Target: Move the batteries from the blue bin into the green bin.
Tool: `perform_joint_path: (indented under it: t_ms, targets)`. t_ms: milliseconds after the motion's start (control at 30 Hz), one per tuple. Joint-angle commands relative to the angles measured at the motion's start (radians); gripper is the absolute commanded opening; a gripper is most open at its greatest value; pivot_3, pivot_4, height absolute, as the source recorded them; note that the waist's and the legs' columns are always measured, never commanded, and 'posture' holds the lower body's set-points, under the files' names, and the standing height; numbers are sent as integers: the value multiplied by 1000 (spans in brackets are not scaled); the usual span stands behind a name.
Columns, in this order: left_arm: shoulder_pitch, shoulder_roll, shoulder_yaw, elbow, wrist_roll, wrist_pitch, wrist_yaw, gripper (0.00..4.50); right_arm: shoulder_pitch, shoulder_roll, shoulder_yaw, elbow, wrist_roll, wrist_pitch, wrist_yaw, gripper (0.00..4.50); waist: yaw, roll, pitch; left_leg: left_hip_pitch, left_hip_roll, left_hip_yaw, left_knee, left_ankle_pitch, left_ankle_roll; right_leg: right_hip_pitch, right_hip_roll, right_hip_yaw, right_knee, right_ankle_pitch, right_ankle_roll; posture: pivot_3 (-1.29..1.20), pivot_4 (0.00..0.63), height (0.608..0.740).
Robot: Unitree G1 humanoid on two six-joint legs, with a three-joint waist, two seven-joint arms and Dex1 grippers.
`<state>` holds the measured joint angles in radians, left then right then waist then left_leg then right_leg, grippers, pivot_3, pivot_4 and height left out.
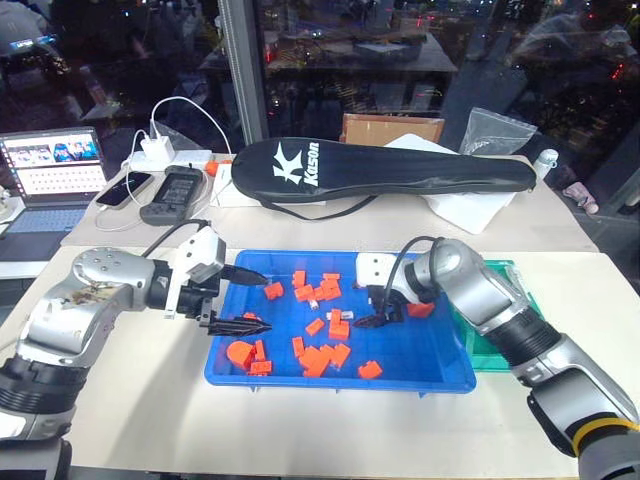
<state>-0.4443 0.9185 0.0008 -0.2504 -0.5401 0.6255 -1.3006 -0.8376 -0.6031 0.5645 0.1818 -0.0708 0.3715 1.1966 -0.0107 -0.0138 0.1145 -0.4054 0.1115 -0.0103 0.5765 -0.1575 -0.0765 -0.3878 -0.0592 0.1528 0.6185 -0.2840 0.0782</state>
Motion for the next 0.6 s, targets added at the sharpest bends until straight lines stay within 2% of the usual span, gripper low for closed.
perform_joint_path:
  t_ms: [33, 167, 300, 467, 600]
  targets:
    - [5, 20, 40, -42, -25, 10, 15, 4500, -28, 15, -13, 23, -20, -56, 20, 4234, -2, 0, 0, 0, 0, 0, 0, 0, 0, 0, 0, 0, 0, 0, 0, 0, 150, 737]
    - [13, 25, 46, -50, -31, 17, 23, 4500, -40, -3, -44, -4, -9, -28, 64, 4234, -1, 0, 0, 1, 0, 0, 0, 0, 0, 0, 0, 0, 3, -1, -2, 0, 150, 737]
    - [16, 27, 50, -54, -42, 23, 26, 4500, -52, -87, -75, -124, 57, 75, 206, 4234, 2, 0, 0, 1, 0, 0, 0, 0, 0, 0, 0, 0, 4, -1, -2, 0, 150, 737]
    - [-4, 17, 30, -41, -35, 18, 22, 4500, -52, -34, -101, -200, 96, 162, 169, 4234, -9, 0, 0, 4, 0, 0, 0, 0, 0, 0, 1, 0, 6, -3, 0, 0, 150, 737]
    - [-24, 12, 18, -32, -42, 25, 9, 4500, 3, 10, -67, -234, 84, 179, 132, 4234, -6, 0, 0, 4, 0, 0, -1, 0, 0, 0, 1, 0, 7, -5, 0, 0, 150, 737]
